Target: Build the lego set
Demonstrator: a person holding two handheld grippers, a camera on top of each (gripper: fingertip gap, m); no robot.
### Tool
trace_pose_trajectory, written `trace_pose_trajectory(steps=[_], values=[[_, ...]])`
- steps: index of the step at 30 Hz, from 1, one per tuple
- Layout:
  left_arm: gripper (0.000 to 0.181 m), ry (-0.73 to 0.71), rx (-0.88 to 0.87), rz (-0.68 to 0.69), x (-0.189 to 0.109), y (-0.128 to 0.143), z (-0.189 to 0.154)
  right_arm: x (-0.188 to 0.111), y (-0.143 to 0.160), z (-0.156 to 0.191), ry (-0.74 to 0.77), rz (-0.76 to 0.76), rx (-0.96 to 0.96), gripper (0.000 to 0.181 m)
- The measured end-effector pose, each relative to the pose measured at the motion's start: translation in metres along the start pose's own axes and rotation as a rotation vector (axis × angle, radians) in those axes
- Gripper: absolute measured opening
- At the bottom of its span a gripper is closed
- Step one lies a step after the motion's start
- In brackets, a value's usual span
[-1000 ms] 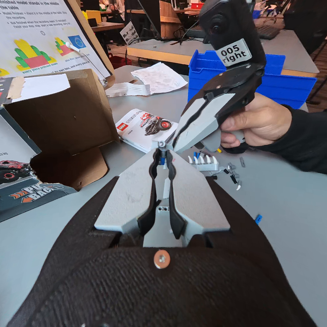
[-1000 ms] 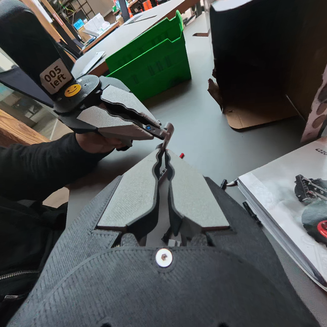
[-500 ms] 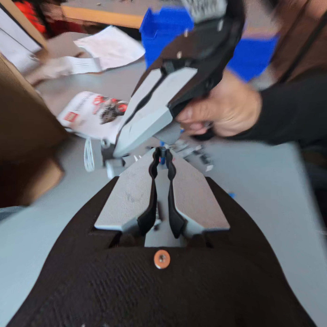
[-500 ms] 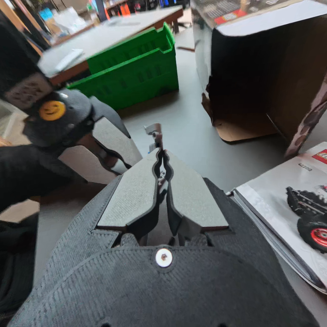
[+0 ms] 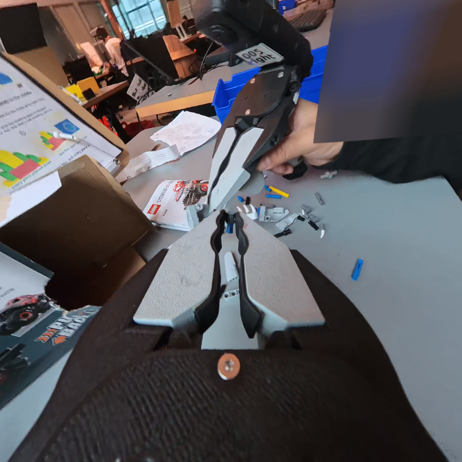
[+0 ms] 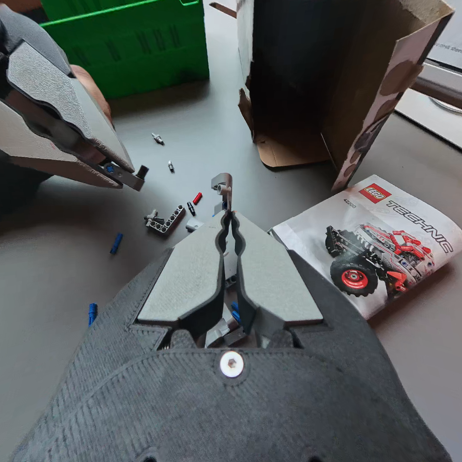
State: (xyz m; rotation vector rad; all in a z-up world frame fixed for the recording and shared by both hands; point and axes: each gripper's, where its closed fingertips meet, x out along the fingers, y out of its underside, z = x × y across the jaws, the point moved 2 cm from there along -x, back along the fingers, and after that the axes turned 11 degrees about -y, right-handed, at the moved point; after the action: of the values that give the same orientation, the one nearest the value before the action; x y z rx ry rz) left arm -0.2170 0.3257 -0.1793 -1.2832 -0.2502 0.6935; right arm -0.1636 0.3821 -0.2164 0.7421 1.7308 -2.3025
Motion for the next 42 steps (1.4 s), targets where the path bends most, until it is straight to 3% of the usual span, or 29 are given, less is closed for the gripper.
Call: trace_pose_trajectory(steps=[1, 5, 8, 11, 15, 19, 20, 28, 34, 42], values=[[0.006, 0.01, 0.052, -0.028, -0.003, -0.002, -0.001, 0.001, -0.001, 0.003, -0.025, -0.006, -0.009, 0.0], [0.006, 0.053, 0.278, -0.116, -0.008, 0.001, -0.011, 0.013, 0.019, 0.004, -0.049, 0.12, 0.016, 0.009], [0.006, 0.071, 0.295, -0.112, -0.006, 0.004, -0.015, 0.014, 0.023, 0.004, -0.027, 0.154, -0.01, 0.013], [0.006, 0.063, 0.293, -0.121, -0.006, 0.002, -0.015, 0.006, 0.011, 0.003, -0.009, 0.086, -0.043, 0.017], [0.005, 0.066, 0.259, -0.134, -0.008, -0.001, -0.013, -0.004, -0.013, 0.027, -0.181, -0.086, -0.085, 0.022], [0.006, 0.07, 0.307, -0.146, -0.01, -0.004, -0.018, -0.011, -0.027, 0.059, -0.465, -0.199, -0.026, 0.013], [0.006, 0.074, 0.309, -0.159, -0.01, -0.006, -0.019, -0.013, -0.029, 0.064, -0.523, -0.22, 0.006, 0.018], [0.005, 0.091, 0.275, -0.268, -0.019, -0.022, -0.021, -0.021, -0.035, 0.087, -0.789, -0.272, 0.119, 0.012], [0.006, 0.08, 0.269, -0.257, -0.018, -0.022, -0.02, -0.02, -0.034, 0.083, -0.761, -0.276, 0.13, 0.004], [0.01, 0.018, 0.248, -0.179, -0.015, -0.016, -0.009, -0.019, -0.036, 0.074, -0.563, -0.284, -0.025, 0.004]])
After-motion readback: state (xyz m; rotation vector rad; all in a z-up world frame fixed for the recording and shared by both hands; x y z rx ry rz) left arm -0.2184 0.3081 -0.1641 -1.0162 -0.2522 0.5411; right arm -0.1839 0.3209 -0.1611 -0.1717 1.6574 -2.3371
